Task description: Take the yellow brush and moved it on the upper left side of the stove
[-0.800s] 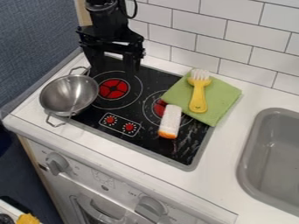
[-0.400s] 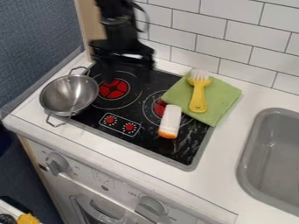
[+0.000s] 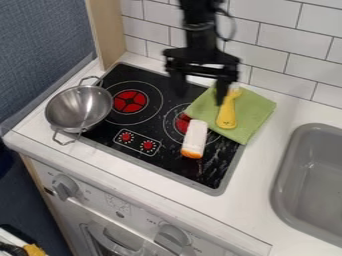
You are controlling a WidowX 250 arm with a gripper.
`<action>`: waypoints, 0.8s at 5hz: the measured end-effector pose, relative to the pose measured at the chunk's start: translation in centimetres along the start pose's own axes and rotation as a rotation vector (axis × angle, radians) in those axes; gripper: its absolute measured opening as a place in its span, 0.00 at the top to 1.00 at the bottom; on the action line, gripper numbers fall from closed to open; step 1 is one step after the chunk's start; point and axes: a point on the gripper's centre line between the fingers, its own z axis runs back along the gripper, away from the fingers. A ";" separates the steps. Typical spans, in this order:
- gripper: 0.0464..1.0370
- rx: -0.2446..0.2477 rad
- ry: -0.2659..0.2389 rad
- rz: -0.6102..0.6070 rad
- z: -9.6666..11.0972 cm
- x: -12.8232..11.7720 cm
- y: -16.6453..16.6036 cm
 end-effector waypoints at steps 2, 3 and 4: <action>0.04 0.029 0.025 0.096 -2.7 3.2 -1.5; 0.04 0.039 0.031 0.127 -3.8 4.2 -1.4; 0.05 0.035 0.036 0.146 -4.4 4.7 -1.6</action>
